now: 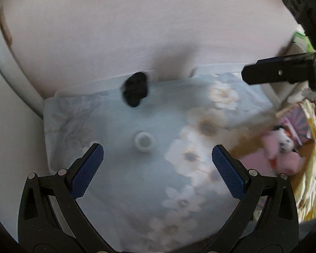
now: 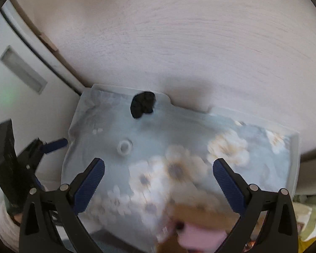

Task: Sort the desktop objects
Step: 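Move both grippers back over the tray toward the tape roll and scrunchie, then grasp the clear tape roll with the left gripper while the right grasps the black scrunchie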

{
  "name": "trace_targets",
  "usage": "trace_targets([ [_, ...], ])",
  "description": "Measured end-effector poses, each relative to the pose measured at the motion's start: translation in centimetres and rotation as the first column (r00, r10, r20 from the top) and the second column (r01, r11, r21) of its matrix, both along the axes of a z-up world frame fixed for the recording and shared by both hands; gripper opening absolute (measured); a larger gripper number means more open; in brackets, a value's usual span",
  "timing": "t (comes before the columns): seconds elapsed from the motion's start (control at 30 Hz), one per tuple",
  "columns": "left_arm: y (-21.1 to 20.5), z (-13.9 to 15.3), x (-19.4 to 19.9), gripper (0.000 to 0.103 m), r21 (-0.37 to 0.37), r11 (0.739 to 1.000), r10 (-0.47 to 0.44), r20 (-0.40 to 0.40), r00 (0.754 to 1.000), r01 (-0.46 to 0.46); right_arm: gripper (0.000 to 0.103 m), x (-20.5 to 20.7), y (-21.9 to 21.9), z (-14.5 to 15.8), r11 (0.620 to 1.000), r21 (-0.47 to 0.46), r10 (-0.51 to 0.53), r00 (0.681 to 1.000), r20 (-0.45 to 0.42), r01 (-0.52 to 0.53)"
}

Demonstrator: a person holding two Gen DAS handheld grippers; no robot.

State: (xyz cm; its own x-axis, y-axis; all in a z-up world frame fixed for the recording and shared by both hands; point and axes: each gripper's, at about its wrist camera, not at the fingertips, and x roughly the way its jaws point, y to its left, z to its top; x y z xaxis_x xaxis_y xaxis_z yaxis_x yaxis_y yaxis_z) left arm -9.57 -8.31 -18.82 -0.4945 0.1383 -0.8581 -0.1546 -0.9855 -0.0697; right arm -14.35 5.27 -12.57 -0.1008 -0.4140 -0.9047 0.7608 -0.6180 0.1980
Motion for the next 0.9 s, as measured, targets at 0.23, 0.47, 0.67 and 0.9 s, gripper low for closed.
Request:
trace_targets([
  [0.23,-2.3,-5.7,-2.8,0.101,0.011,1.0,0.021,-0.006,1.0,-0.021,0.102,-2.2,-7.2,-6.0,0.999,0.023,-0.03,0.999,0.032,0.029],
  [0.47,-1.6,-9.2,-3.9,0.093,0.005,1.0,-0.022,-0.009,1.0,0.022,0.103,-3.4,-11.2,-10.7,0.998,0.036,-0.049,0.998,0.046,0.048],
  [0.67,-1.5,-10.8,-4.8,0.082,0.0,0.999,-0.039,-0.002,0.999,0.039,0.103,-4.9,-12.3,-12.3,0.998,0.011,-0.07,0.994,0.083,0.069],
  [0.9,-1.4,-11.9,-4.9,0.07,0.027,0.998,-0.053,0.011,0.999,0.053,0.071,-5.8,-12.7,-13.7,0.996,-0.006,-0.09,0.987,0.13,0.092],
])
